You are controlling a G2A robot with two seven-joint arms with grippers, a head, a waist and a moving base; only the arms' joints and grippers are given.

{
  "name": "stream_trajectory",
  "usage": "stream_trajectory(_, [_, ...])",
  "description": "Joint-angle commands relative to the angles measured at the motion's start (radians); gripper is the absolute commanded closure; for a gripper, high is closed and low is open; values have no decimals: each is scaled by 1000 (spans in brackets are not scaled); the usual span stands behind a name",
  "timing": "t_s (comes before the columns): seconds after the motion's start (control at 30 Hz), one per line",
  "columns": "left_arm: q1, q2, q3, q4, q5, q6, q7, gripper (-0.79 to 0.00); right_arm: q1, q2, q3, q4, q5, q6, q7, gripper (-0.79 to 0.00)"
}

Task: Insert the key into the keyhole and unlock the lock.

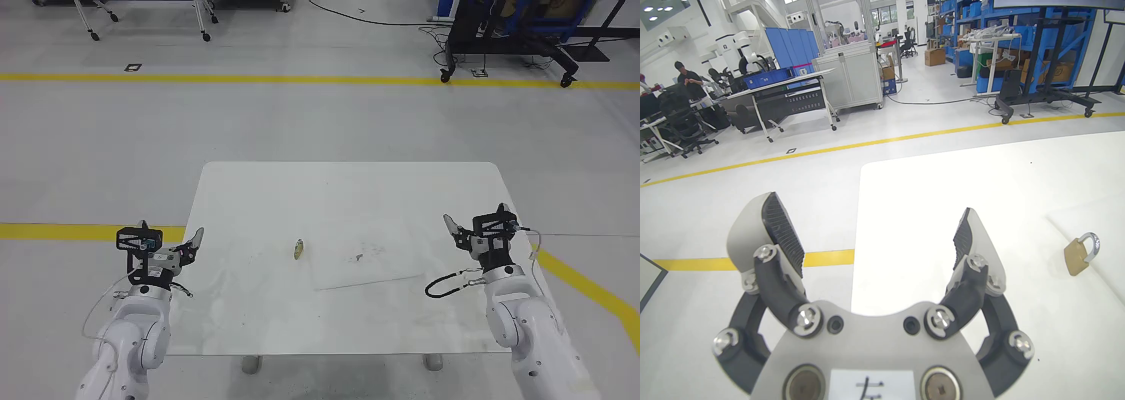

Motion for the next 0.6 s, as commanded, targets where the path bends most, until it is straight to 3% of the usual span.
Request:
stream_trajectory(0.0, [0,0,0,0,0,0,0,-785,12,-1,-12,12,2,-17,10,-785])
stream_trajectory(0.27, [0,0,0,0,0,0,0,-785,107,-8,-102,90,22,-135,58,-785])
stream_trajectory(0.57, [0,0,0,0,0,0,0,-785,120,-9,-105,103,23,-137,62,-785])
